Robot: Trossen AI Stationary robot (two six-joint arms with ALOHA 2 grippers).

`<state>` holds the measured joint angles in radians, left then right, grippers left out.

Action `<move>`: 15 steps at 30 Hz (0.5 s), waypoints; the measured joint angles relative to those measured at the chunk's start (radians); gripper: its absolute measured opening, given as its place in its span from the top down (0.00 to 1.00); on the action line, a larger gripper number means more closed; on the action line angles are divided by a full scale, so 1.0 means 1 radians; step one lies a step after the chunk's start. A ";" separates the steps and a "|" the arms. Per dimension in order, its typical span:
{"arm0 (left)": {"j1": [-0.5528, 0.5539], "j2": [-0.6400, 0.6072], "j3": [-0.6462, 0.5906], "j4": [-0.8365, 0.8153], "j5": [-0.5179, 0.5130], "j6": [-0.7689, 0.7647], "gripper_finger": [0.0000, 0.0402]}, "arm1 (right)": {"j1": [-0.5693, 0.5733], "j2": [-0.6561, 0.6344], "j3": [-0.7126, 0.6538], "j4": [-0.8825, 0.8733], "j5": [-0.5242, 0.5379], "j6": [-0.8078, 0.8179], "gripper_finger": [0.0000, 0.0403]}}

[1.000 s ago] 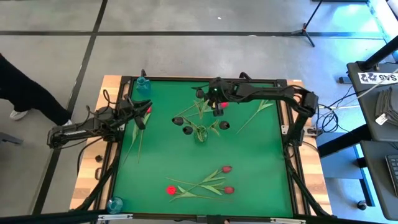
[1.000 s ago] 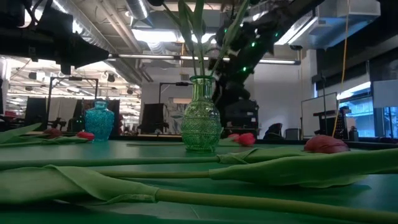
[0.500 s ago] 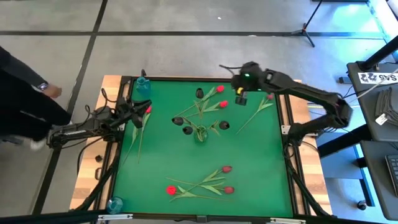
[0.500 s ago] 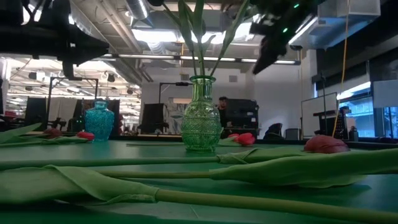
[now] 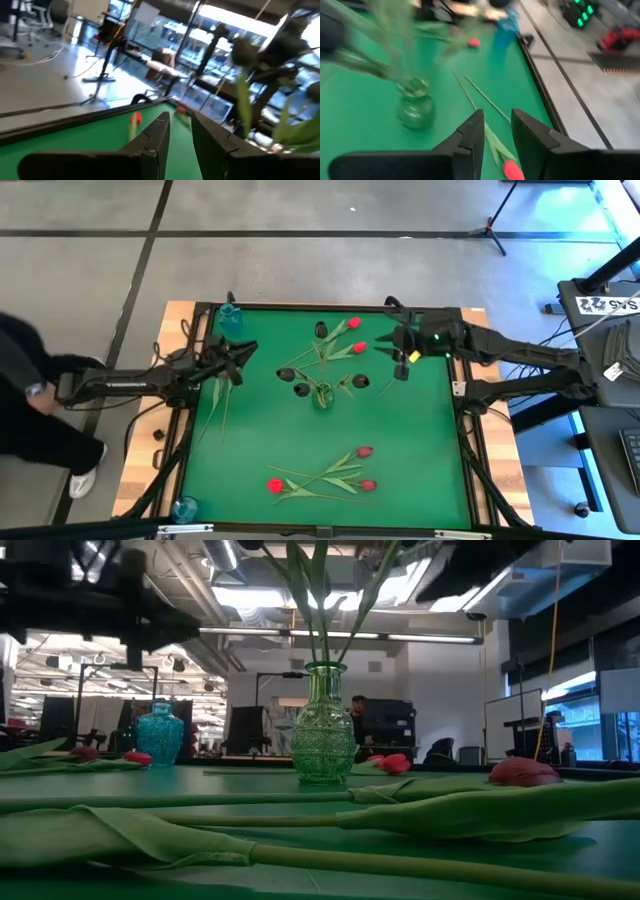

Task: Sort flowers into vase by color
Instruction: Put the red tulip into the top blue vase

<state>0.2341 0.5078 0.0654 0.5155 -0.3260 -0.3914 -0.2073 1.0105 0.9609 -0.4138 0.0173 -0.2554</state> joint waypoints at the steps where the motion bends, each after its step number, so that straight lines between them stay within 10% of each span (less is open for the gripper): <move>1: 0.011 0.042 0.000 0.029 0.001 -0.007 0.80 | 0.024 -0.003 -0.003 0.014 0.000 0.000 0.76; 15: 0.185 0.527 0.113 0.197 0.185 -0.027 0.54 | 0.328 -0.003 -0.006 0.056 0.204 0.040 0.79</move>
<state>0.4191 1.0344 0.1785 0.7128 -0.1412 -0.4185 0.1202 1.0077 0.9550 -0.3581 0.2217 -0.2156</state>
